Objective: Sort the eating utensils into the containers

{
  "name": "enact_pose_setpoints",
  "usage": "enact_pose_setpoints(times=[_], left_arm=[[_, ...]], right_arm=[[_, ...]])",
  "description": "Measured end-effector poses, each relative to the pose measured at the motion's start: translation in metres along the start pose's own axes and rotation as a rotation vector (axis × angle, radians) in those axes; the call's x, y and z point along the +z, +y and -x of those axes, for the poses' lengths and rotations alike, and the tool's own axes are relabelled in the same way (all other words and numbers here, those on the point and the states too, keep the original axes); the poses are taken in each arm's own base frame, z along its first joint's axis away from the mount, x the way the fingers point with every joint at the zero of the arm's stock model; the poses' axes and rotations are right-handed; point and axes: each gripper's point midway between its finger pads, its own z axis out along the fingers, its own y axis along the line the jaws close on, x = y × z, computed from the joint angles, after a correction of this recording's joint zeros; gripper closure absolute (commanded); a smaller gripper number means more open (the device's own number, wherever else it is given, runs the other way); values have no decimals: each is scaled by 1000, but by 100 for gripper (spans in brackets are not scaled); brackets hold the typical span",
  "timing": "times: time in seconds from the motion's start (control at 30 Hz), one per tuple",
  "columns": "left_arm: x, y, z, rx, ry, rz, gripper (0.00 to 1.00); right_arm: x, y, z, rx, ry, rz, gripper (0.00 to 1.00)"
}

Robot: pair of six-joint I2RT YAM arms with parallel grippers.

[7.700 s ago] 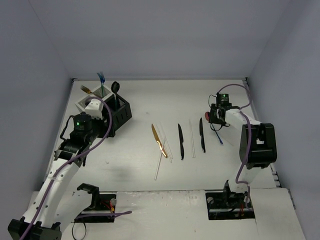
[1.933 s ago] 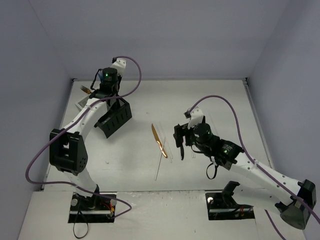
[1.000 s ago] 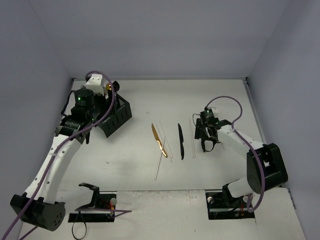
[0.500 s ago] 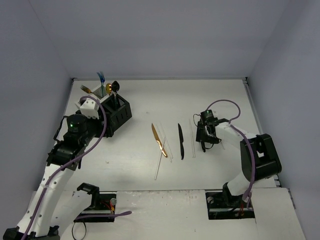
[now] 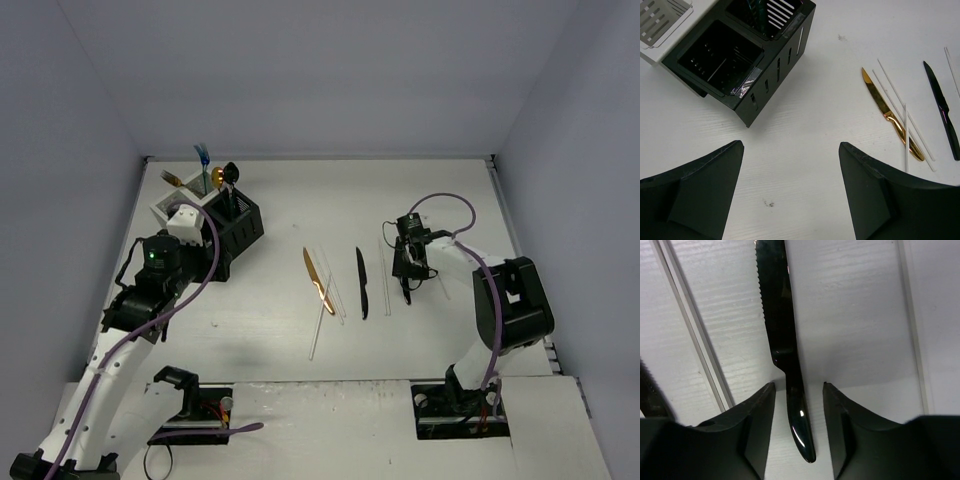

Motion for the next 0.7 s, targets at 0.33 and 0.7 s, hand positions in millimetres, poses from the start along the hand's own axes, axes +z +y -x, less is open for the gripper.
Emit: enact_pose_setpoints(times=[0.33,0.7], left_arm=[[-1,1,1,0,-8,4,26],[-2,-10,0,-36,0,-51,26]], right_arm=[[4,5,7,3,-17,12,100],[-5,8,9,-65,-40,8,100]])
